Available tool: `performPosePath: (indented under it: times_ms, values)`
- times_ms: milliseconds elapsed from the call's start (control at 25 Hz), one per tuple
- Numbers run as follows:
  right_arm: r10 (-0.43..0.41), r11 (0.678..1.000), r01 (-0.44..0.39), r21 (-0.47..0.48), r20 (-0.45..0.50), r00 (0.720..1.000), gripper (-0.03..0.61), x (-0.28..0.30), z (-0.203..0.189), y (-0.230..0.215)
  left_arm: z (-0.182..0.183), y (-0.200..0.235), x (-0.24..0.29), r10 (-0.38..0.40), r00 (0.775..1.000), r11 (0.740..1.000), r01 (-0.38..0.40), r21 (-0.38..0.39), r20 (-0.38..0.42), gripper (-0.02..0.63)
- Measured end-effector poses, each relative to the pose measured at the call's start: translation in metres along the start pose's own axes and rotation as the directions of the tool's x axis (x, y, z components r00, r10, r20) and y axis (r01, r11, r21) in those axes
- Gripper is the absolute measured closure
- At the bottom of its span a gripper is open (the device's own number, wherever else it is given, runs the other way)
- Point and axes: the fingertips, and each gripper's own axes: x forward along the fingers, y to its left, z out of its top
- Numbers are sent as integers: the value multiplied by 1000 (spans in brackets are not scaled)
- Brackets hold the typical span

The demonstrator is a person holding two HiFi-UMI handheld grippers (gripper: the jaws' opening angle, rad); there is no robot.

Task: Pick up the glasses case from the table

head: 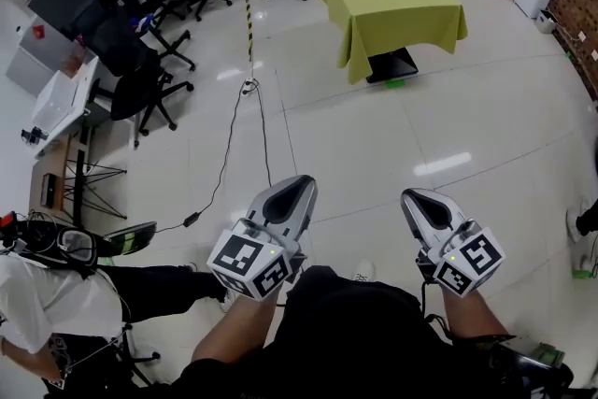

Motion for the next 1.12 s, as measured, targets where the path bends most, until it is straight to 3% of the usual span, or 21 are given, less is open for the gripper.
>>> performPosePath:
  times_ms: [240, 640, 1120]
  values:
    - [-7, 999, 7, 42, 6, 1000, 577, -3, -4, -15, 4, -2, 10, 12, 999, 1000, -12, 17, -30, 588]
    - [-49, 999, 49, 19, 9, 999, 577, -2, 0, -33, 2, -11, 37, -65, 998, 997, 66, 29, -27, 588]
    - [-97, 995, 97, -14, 1, 995, 577, 57, 26, -51, 28, 52, 67, -102, 995, 995, 102, 6, 4, 588]
